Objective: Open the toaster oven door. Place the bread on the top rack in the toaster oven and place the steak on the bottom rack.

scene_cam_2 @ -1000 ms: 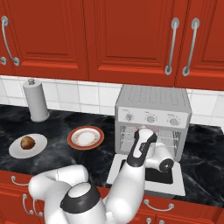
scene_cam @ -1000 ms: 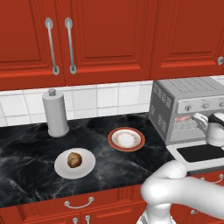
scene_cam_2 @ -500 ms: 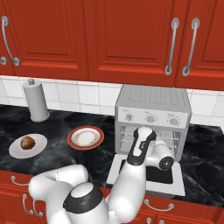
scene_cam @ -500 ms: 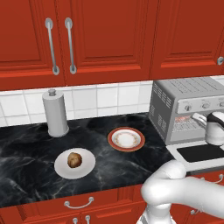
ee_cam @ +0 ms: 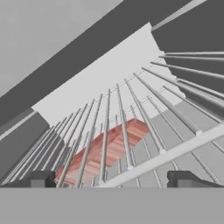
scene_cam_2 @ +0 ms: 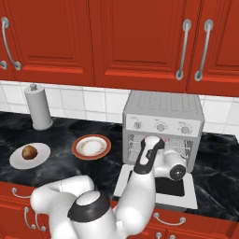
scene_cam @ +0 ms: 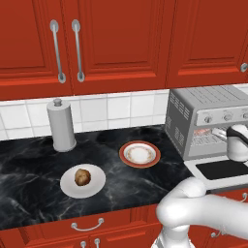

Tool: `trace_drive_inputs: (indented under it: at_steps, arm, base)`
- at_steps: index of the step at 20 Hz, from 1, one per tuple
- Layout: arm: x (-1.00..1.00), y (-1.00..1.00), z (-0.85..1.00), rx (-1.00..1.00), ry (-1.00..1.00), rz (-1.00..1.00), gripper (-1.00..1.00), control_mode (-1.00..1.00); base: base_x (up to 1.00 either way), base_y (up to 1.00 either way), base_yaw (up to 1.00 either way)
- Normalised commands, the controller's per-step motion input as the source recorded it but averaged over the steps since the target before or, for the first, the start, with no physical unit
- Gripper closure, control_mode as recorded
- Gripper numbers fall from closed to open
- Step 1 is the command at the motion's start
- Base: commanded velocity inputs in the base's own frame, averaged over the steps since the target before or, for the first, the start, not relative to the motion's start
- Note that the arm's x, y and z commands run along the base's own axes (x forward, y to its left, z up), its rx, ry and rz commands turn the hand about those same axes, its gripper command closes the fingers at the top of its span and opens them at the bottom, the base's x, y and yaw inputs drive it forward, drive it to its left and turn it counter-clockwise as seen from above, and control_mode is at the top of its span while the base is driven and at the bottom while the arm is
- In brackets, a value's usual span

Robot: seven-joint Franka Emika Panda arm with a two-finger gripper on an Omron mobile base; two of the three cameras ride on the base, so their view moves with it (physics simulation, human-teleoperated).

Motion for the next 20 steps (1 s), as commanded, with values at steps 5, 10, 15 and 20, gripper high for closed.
trace_drive_inputs:
  at_steps: [5, 10, 15, 20]
  arm:
    - [0.12, 0.05, -0.18, -0.03, 0.02, -0.04, -1.00, -1.00]
    - [0.19, 0.06, -0.06, 0.00, 0.00, -0.05, -1.00, -1.00]
    - [0.29, 0.19, -0.01, 0.05, 0.00, -0.05, -1.00, -1.00]
    - [0.31, 0.21, -0.02, 0.06, 0.00, -0.05, -1.00, -1.00]
  base:
    - [0.00, 0.00, 0.00]
    - [0.00, 0.00, 0.00]
    - [0.00, 0.00, 0.00]
    - [0.00, 0.00, 0.00]
